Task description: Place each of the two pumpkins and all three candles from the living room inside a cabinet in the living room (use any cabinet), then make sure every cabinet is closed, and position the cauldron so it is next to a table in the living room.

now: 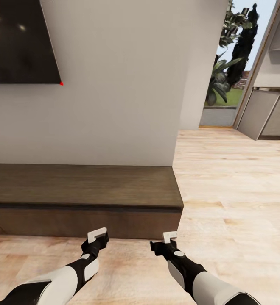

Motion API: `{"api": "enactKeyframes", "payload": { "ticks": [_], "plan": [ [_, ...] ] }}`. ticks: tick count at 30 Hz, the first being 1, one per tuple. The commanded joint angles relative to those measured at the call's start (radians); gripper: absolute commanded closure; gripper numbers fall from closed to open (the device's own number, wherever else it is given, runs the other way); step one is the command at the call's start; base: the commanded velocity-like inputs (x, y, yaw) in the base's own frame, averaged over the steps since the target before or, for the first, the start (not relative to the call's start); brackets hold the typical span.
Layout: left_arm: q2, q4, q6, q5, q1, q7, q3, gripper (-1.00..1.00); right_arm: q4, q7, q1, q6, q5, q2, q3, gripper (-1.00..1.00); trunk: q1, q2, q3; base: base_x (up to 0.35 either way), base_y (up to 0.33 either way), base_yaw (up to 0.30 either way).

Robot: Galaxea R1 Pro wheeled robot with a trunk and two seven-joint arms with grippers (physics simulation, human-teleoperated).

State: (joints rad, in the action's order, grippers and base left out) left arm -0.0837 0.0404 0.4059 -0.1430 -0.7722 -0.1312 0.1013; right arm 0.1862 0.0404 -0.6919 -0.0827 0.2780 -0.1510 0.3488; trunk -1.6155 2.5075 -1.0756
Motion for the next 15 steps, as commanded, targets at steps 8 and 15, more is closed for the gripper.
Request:
{"api": "enactKeyframes", "payload": {
  "ticks": [8, 15],
  "plan": [
    [-0.001, 0.004, 0.007, 0.0, -0.001, -0.001, 0.006, -1.0, -0.001, 0.001, 0.0, -0.003, 0.008, 0.009, 0.01, -1.0, 0.0, 0.0, 0.005, -0.115, -0.092, 0.188],
    [-0.002, 0.004, 0.007, 0.0, 0.0, -0.001, 0.006, -1.0, -0.002, 0.001, 0.0, -0.003, 0.007, 0.01, 0.01, -1.0, 0.0, 0.0, 0.01, -0.205, -0.141, 0.245]
  ]
}}
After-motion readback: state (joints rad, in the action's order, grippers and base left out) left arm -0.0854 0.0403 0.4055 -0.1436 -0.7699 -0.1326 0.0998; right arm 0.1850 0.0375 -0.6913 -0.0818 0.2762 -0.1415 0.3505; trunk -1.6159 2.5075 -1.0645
